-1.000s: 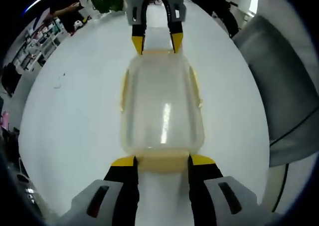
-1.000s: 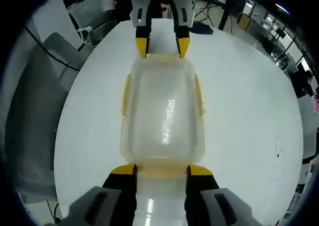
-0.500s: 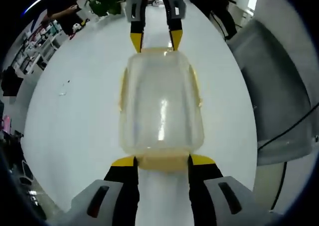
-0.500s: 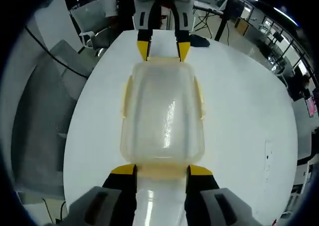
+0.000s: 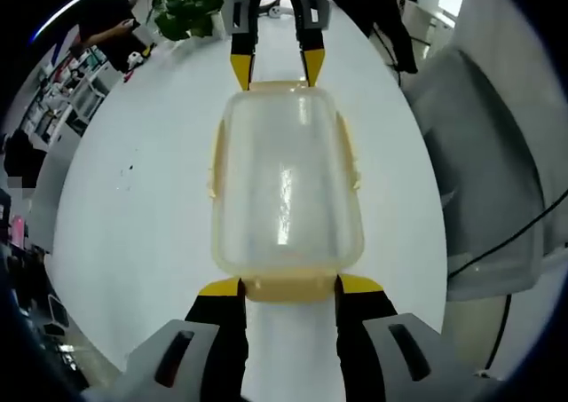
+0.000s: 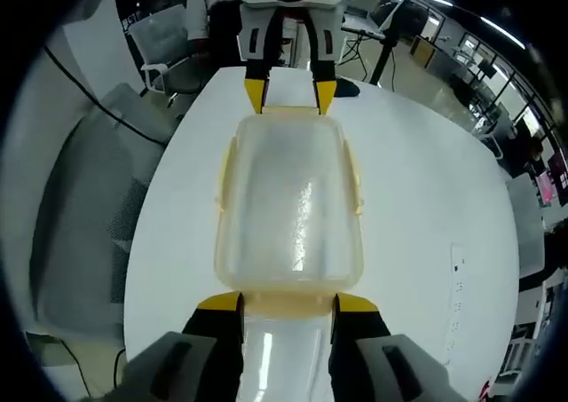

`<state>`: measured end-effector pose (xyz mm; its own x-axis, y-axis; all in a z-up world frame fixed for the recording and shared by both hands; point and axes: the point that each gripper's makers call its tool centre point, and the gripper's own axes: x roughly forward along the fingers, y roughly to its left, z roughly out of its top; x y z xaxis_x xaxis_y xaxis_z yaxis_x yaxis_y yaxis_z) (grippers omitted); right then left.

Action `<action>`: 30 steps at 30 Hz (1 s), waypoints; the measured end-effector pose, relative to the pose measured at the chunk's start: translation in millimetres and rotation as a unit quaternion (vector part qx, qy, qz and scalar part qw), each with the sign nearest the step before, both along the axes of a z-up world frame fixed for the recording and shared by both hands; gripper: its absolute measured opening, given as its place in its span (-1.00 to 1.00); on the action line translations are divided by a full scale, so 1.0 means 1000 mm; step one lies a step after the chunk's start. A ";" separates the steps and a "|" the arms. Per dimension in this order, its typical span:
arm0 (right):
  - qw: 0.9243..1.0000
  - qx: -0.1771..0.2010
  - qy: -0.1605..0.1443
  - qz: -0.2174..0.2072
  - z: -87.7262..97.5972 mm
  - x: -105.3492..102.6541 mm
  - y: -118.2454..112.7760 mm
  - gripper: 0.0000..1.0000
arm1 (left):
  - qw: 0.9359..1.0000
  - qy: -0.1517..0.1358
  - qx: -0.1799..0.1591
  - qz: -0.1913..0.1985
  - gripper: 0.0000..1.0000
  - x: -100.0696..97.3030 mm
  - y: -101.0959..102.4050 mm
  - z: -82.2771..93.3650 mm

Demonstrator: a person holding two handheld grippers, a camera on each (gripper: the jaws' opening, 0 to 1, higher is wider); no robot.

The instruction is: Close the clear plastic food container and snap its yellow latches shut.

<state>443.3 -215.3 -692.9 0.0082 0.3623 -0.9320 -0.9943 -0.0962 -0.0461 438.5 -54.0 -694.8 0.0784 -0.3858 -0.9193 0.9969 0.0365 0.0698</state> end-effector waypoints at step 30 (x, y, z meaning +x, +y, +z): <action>0.999 0.004 -0.016 -0.031 0.022 -0.007 -0.097 -0.30 | 0.999 -0.017 0.008 -0.033 -0.29 0.004 -0.097 0.024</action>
